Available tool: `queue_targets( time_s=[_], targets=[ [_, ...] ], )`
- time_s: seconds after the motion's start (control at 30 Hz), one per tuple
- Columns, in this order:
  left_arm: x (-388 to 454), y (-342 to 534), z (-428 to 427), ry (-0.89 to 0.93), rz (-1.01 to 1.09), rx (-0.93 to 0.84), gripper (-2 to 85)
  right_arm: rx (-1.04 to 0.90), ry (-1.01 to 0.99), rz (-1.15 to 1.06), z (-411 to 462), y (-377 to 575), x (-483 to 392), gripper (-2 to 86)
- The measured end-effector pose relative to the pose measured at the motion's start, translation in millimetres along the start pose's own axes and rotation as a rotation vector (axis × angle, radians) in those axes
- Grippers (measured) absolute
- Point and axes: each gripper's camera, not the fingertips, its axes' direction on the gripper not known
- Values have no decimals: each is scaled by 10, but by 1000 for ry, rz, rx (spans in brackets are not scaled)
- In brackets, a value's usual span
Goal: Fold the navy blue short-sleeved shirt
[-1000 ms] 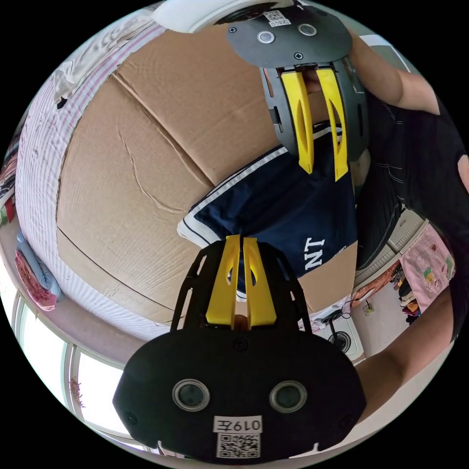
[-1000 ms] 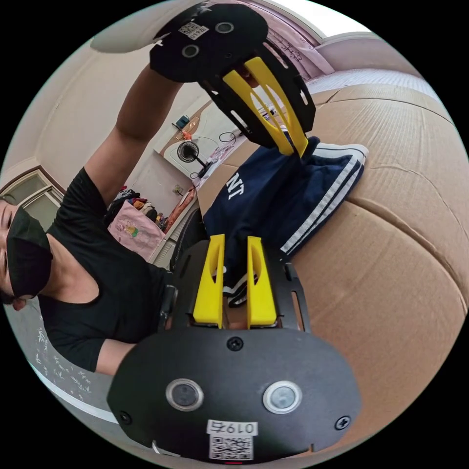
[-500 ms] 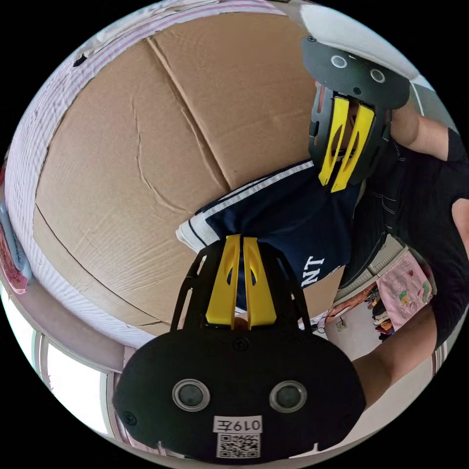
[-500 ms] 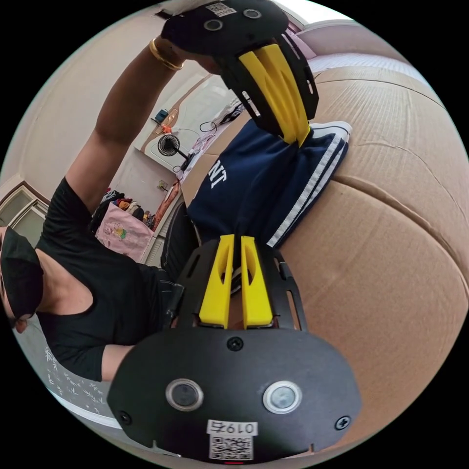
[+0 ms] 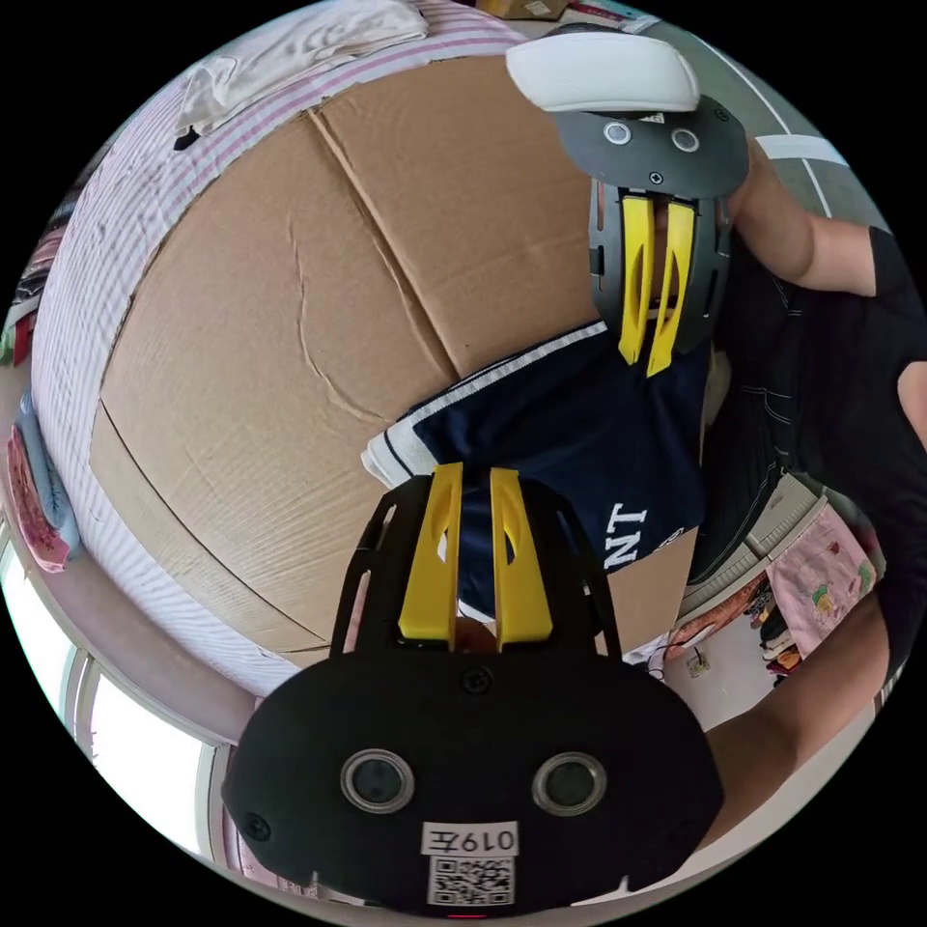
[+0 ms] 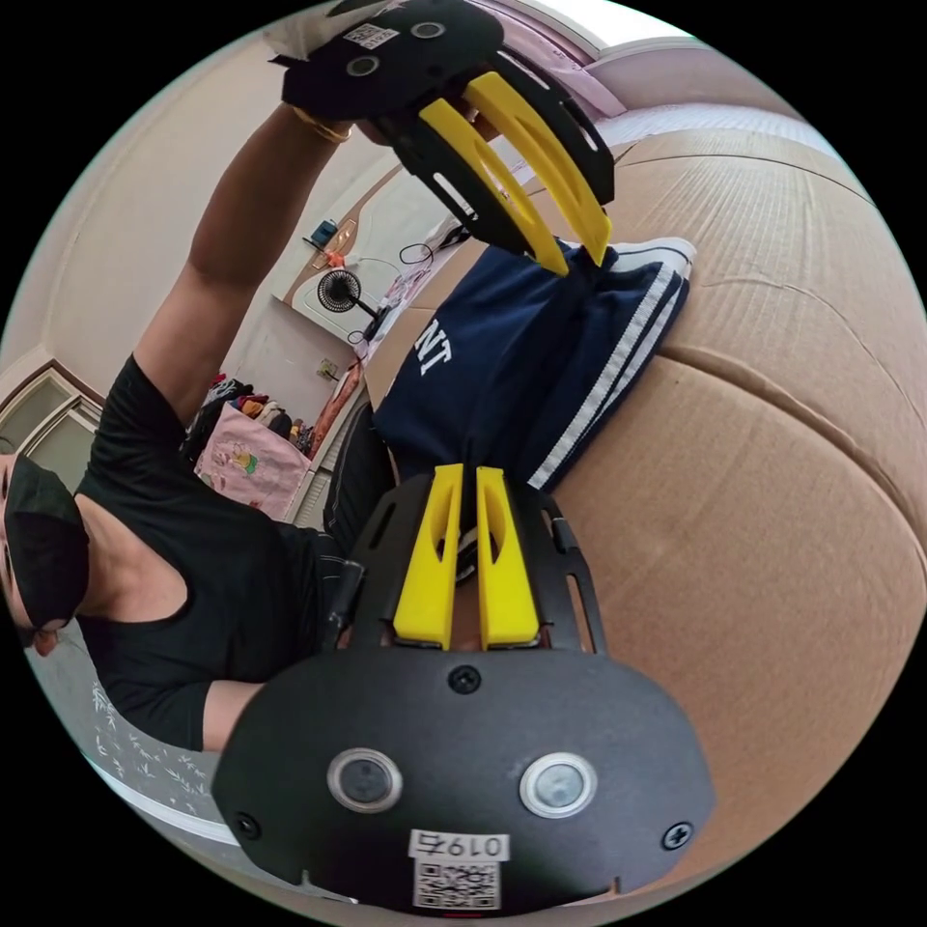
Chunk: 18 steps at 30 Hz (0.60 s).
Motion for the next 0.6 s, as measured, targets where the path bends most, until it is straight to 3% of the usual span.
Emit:
queue_targets(
  time_s=[0.3,0.6],
  targets=[
    [114,-62,38,-153,33,-106,6,-1,0,-1,-105,41,-62,8],
    [-211,139,-11,-45,-93,-65,4,-2,1,4,-171,82,-150,8]
  ],
)
